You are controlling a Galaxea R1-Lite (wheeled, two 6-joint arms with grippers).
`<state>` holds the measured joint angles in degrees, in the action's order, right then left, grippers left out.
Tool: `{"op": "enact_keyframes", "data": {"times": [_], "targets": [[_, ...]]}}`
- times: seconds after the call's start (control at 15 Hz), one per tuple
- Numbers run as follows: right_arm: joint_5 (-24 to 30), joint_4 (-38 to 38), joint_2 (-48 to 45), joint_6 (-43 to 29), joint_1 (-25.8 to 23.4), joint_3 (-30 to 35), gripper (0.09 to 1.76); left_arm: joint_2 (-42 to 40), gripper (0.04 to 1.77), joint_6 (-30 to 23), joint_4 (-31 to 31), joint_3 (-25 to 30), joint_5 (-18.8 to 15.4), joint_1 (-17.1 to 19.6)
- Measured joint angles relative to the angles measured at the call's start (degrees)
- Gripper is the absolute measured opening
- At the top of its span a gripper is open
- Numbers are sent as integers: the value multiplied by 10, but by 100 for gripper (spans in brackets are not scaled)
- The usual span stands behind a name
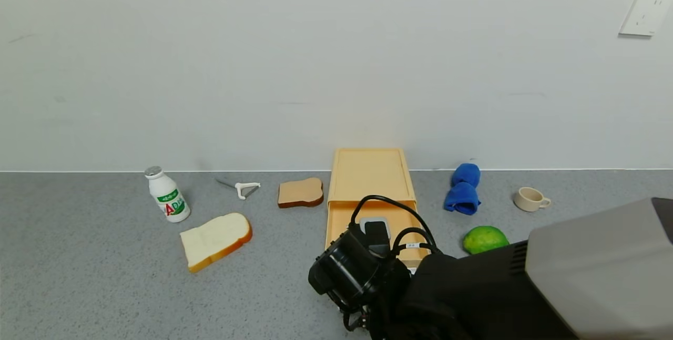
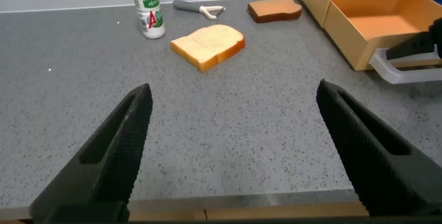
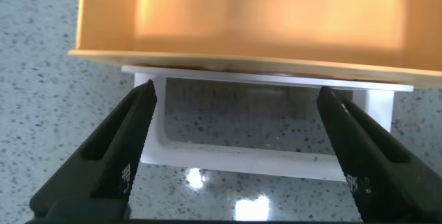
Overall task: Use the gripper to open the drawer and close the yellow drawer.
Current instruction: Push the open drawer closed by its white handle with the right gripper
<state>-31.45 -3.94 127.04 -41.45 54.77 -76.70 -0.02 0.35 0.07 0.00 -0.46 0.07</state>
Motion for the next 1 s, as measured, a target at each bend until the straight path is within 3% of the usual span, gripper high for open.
{"op": "enact_keyframes", "data": {"times": [1.0], "targets": [[-29, -21, 40, -3, 3, -68, 171, 0, 172, 0, 0, 0, 0, 0]]}}
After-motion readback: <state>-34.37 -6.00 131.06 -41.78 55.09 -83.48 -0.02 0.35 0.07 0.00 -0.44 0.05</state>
